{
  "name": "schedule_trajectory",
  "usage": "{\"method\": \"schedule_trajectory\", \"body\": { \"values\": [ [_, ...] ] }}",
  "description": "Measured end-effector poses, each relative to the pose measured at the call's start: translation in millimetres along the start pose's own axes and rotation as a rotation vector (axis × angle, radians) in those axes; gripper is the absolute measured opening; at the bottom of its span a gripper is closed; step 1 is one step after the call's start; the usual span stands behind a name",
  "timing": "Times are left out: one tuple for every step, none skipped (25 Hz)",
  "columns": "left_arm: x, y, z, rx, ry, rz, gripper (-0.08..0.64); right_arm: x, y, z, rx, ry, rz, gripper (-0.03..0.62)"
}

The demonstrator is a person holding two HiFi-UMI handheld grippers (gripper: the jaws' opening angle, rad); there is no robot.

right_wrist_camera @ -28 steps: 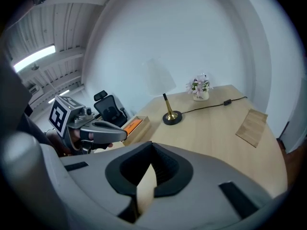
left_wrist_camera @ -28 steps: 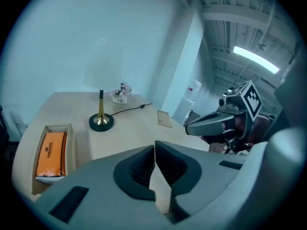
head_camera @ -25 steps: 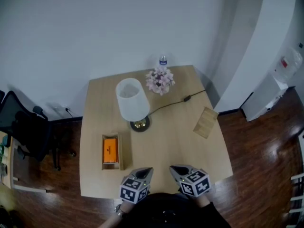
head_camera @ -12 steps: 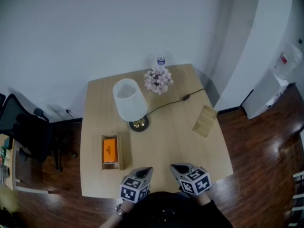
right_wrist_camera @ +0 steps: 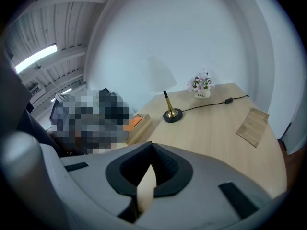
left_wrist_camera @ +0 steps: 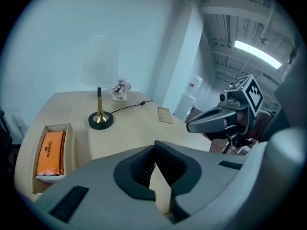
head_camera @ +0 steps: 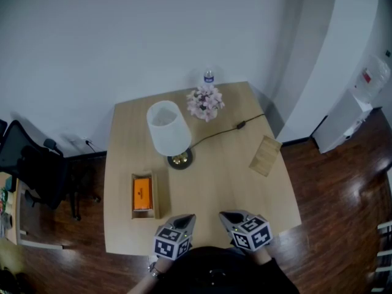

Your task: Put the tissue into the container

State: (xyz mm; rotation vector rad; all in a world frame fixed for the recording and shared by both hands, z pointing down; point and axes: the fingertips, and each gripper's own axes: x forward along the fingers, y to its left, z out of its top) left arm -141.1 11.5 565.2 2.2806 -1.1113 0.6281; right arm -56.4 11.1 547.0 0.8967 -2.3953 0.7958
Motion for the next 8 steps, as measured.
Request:
{"method": "schedule_trajectory", "body": {
  "values": [
    [0.8,1.6,-0.8,0.002,-0.001,0.001,0.008,0.5,0.1,0.2,0.001,0.0,0.0,0.005],
    [1.5,3.0,-1.3,0.004,-0.001,0.002,0.008,0.9,0.1,0.4,0.001,-0.001,0.0,0.005],
    [1.6,3.7,-1.4,0.005,0.0,0.003,0.008,1.2,0.2,0.4,0.002,-0.001,-0.001,0.005],
    [1.4,3.5,-1.2,0.004,0.001,0.001,0.008,1.3,0.3,0.2,0.003,-0.002,-0.001,0.005],
    [1.0,3.1,-0.9,0.004,0.003,-0.001,0.008,1.4,0.3,-0.1,0.004,-0.002,-0.002,0.005],
    [1.0,3.0,-0.9,0.004,0.004,-0.002,0.008,1.5,0.2,-0.3,0.004,-0.002,-0.003,0.005],
    [1.1,3.2,-1.1,0.005,0.005,-0.002,0.008,1.7,0.2,-0.4,0.005,-0.002,-0.004,0.005],
    [1.3,3.5,-1.2,0.006,0.005,-0.003,0.008,1.8,0.1,-0.5,0.005,-0.002,-0.005,0.005]
  ]
}}
